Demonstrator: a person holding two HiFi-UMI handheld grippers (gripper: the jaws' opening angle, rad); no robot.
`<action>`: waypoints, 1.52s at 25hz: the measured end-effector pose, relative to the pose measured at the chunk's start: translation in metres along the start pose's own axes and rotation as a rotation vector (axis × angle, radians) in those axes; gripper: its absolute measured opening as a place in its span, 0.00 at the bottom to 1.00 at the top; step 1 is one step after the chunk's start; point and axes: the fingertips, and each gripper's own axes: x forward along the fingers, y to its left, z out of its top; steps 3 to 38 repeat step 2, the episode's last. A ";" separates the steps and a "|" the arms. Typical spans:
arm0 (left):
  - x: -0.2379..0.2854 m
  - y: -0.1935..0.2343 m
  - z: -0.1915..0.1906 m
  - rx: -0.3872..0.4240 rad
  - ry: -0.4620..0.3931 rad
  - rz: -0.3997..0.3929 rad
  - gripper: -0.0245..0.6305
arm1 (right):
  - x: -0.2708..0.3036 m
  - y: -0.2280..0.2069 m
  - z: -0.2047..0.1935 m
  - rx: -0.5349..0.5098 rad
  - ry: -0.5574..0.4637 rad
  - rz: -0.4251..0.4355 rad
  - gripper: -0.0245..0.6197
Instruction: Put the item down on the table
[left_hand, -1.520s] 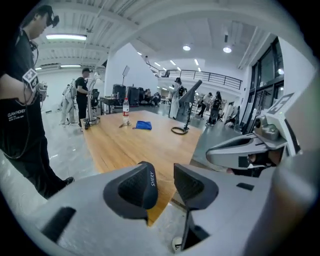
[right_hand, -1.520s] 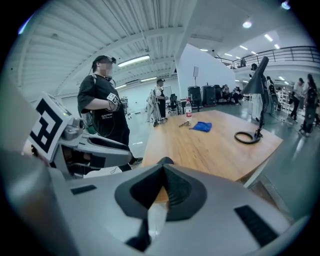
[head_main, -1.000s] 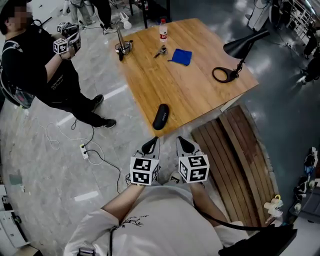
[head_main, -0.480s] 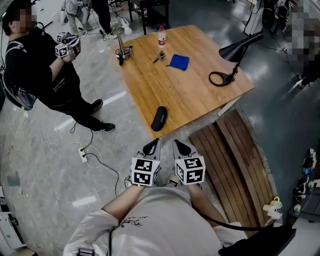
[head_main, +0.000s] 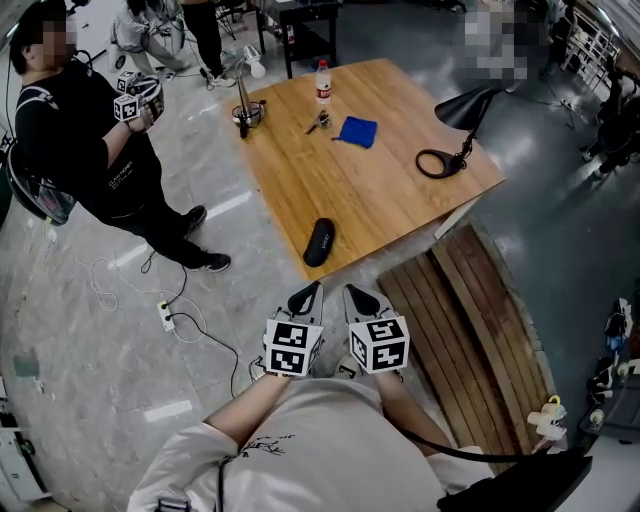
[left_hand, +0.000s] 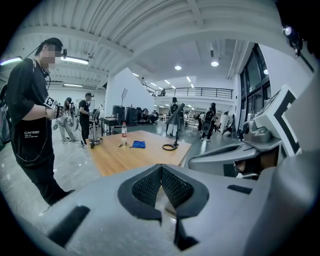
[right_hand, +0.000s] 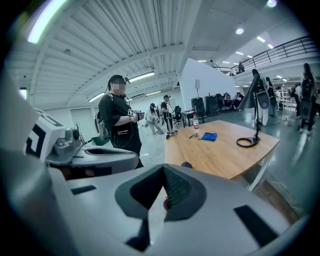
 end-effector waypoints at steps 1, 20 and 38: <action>-0.001 0.001 -0.001 0.002 0.002 0.004 0.05 | -0.001 0.001 0.000 -0.002 0.000 0.000 0.04; -0.003 0.002 -0.001 0.004 0.003 0.008 0.05 | -0.001 0.002 0.001 -0.005 -0.001 0.000 0.04; -0.003 0.002 -0.001 0.004 0.003 0.008 0.05 | -0.001 0.002 0.001 -0.005 -0.001 0.000 0.04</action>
